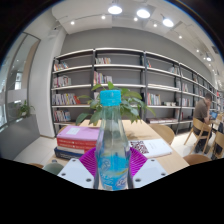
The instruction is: Pour water
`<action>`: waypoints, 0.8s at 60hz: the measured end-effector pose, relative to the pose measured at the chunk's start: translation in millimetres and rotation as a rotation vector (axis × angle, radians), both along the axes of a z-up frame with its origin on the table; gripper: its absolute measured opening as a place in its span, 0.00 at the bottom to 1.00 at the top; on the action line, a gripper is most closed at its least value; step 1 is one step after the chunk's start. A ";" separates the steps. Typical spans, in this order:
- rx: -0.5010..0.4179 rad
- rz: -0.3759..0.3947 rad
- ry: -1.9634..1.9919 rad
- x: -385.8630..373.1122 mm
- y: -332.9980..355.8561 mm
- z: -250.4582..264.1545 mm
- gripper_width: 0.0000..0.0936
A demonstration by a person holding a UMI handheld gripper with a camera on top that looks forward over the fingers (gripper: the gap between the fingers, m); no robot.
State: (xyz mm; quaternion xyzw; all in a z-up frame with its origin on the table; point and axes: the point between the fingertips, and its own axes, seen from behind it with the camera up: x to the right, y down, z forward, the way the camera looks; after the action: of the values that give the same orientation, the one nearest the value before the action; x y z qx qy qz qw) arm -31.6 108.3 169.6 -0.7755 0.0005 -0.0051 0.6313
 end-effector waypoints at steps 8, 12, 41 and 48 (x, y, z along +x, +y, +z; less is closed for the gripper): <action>-0.047 -0.010 0.023 8.9 4.5 -41.6 0.41; -0.057 -0.008 0.032 17.8 6.5 -62.0 0.41; -0.158 -0.092 0.069 31.6 -24.8 -88.5 0.84; -0.226 -0.098 0.048 26.6 -67.7 -99.4 0.89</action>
State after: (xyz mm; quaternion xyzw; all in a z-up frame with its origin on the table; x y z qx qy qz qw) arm -5.0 40.7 70.2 -0.8408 0.0531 -0.0173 0.5385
